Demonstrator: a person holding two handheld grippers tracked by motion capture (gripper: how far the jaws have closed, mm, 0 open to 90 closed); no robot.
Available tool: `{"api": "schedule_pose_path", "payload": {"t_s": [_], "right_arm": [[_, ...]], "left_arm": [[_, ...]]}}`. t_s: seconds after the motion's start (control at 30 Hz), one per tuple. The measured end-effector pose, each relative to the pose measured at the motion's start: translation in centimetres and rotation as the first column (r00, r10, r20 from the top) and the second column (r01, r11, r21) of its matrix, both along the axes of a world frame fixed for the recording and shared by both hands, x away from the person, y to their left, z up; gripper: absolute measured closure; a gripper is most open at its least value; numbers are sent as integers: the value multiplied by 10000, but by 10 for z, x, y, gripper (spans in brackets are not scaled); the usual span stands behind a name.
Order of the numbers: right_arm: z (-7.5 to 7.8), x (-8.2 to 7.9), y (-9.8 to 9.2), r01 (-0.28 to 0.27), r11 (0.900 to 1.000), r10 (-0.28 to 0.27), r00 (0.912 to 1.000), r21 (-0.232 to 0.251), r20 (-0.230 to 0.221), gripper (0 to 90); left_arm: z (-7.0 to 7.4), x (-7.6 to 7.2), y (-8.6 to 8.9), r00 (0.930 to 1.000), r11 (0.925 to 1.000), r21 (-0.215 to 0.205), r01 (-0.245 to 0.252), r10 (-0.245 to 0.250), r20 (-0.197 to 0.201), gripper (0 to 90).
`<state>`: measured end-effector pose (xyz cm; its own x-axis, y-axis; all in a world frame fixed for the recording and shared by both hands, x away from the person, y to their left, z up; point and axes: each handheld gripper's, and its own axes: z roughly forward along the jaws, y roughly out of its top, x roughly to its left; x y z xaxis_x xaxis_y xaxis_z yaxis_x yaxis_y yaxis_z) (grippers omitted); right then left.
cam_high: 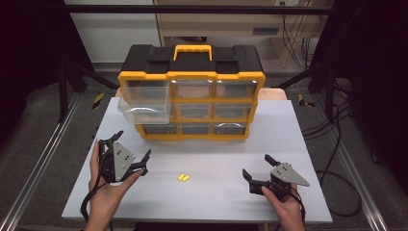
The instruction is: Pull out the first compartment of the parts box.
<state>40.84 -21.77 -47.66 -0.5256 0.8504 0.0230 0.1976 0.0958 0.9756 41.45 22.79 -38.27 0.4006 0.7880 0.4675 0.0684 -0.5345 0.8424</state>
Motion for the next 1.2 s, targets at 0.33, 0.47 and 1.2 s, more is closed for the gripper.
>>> {"api": "schedule_pose_path", "payload": {"t_s": [0.33, 0.47, 1.2], "right_arm": [[0, 0, 0, 1, 10000, -1, 10000, 9, -50, 34], [0, 0, -1, 7, 10000, -7, 10000, 6, -13, 34], [1, 0, -2, -79, 9998, 81, 9999, -164, 151, 21]], "left_arm": [[-20, 9, -10, 9793, 9937, -675, 891, -998, -1762, 56], [-27, 9, -17, 9675, 9904, -785, 1139, -1285, -2178, 45], [-55, 13, -43, 8965, 9619, -1801, 2059, -2592, -3594, 42]]}}
